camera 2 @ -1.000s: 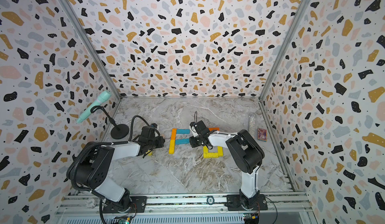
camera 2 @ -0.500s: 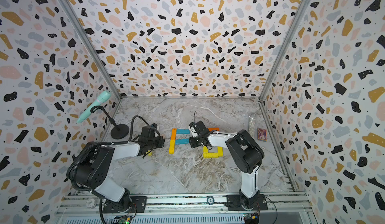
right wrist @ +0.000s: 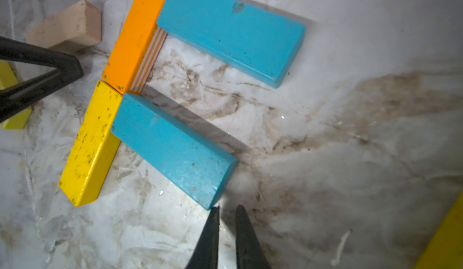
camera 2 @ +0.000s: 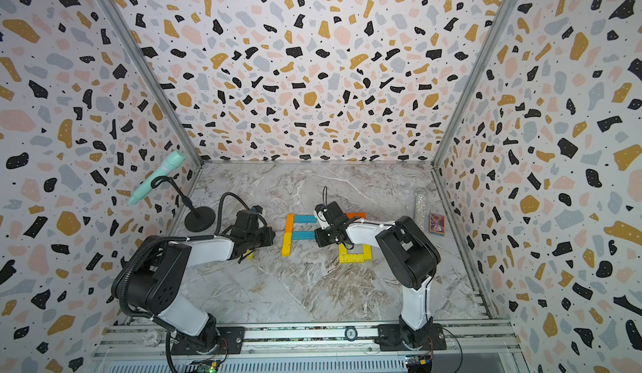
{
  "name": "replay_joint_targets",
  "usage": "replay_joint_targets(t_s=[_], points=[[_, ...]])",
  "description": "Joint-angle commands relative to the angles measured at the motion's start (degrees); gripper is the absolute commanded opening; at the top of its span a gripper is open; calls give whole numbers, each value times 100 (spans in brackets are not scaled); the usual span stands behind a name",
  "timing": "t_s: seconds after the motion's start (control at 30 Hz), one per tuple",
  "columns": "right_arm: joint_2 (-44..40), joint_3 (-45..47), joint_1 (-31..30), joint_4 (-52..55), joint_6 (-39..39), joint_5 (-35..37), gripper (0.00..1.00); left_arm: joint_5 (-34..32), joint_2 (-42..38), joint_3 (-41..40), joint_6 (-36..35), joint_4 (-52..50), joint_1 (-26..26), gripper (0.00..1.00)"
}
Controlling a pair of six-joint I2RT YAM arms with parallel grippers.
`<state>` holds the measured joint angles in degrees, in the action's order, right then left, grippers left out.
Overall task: Assemble the number 6 with building blocks
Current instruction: Assemble the building block at the center of the board.
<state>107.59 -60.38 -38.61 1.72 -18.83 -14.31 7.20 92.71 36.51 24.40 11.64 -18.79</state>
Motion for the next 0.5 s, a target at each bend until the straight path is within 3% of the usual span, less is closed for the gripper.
replay_joint_targets(t_s=[0.0, 0.23, 0.33, 0.47], points=[[-311, 33, -33, 170, -48, 84, 16, -57, -6, 0, -110, -448, -37, 11], [-886, -169, -200, 459, 118, 496, 19, -970, -1083, 711, -251, -1505, 2, 16], [-1050, -408, -448, 578, 310, 626, 29, -1352, -1988, 1007, -232, -1986, 189, 36], [-916, -744, -1131, 271, 881, 612, 52, -1420, -3037, 1434, -189, -2619, 628, 87]])
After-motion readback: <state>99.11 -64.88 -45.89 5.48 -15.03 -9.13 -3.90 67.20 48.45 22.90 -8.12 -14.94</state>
